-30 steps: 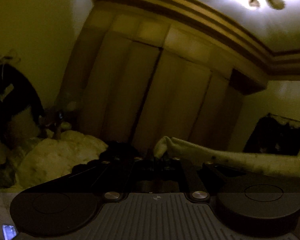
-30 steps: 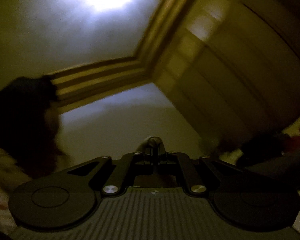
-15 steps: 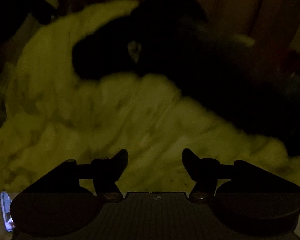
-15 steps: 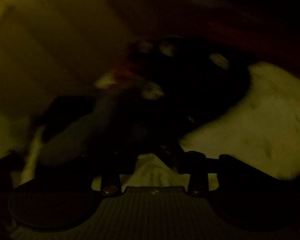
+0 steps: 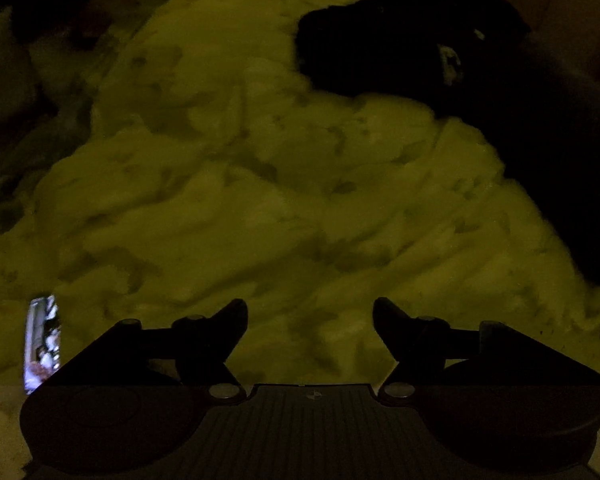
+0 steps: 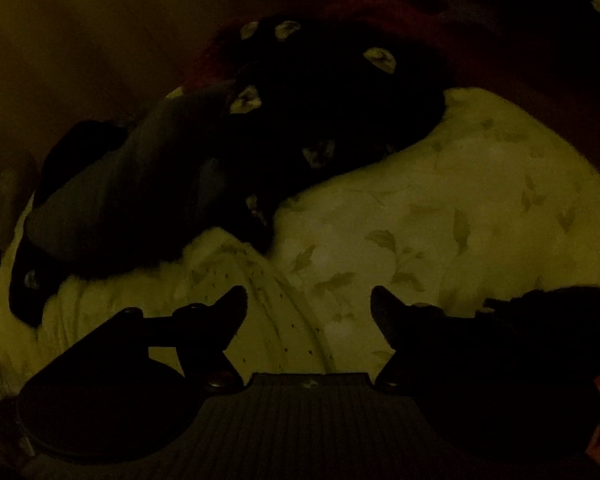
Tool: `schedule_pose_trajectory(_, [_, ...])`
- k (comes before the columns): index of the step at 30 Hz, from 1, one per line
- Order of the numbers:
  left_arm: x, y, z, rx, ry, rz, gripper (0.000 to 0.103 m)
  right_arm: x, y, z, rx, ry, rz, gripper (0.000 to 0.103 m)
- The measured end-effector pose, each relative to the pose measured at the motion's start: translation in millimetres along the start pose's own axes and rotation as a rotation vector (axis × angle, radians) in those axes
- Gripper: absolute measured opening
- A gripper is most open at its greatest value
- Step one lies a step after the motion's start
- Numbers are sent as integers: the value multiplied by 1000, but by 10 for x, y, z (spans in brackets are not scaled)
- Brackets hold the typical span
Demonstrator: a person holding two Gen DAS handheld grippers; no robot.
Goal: Fold large clothes
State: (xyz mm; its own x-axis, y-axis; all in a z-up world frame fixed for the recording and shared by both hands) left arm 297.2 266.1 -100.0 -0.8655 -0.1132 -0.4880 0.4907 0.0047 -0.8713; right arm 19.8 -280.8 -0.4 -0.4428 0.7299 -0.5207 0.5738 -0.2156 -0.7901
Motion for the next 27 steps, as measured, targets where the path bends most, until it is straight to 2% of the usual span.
schedule_pose_trajectory(3, [280, -177, 107, 47, 25, -17, 103, 62, -88, -100, -39, -120, 3, 75])
schedule_pose_trajectory(7, [863, -436, 373, 112, 127, -66, 103, 273, -289, -205, -39, -321, -13, 76])
schedule_pose_trajectory(9, [1188, -527, 475, 139, 162, -90, 103, 413, -436, -209, -63, -351, -22, 77])
schedule_pose_trajectory(12, [1612, -634, 495, 167, 161, -135, 103, 607, -678, -154, -98, -396, -32, 77])
schedule_pose_trajectory(15, [1894, -771, 351, 164, 125, -147, 103, 766, -930, -18, -102, -467, -43, 77])
schedule_pose_trajectory(19, [2076, -942, 53, 160, 88, -124, 103, 873, -1255, 223, -83, -563, -48, 73])
schedule_pose_trajectory(24, [2336, -1038, -399, 75, 51, -127, 103, 1118, -1423, 368, -6, -852, -61, 70])
schedule_pose_trajectory(27, [2481, -1082, -563, 51, 4, -143, 103, 1438, -1343, 379, -12, -974, -121, 70])
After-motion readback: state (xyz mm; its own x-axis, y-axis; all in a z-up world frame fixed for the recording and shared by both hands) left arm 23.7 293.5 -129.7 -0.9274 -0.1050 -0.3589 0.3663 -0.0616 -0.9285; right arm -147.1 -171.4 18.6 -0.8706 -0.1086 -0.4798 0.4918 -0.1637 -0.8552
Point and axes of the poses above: each gripper's, at about its wrist camera, not at the fingertips, and y roughly the way its jaws point, z to its right, x to its underside, the point moved 10 cm from there along y, roughly the way its jaws point
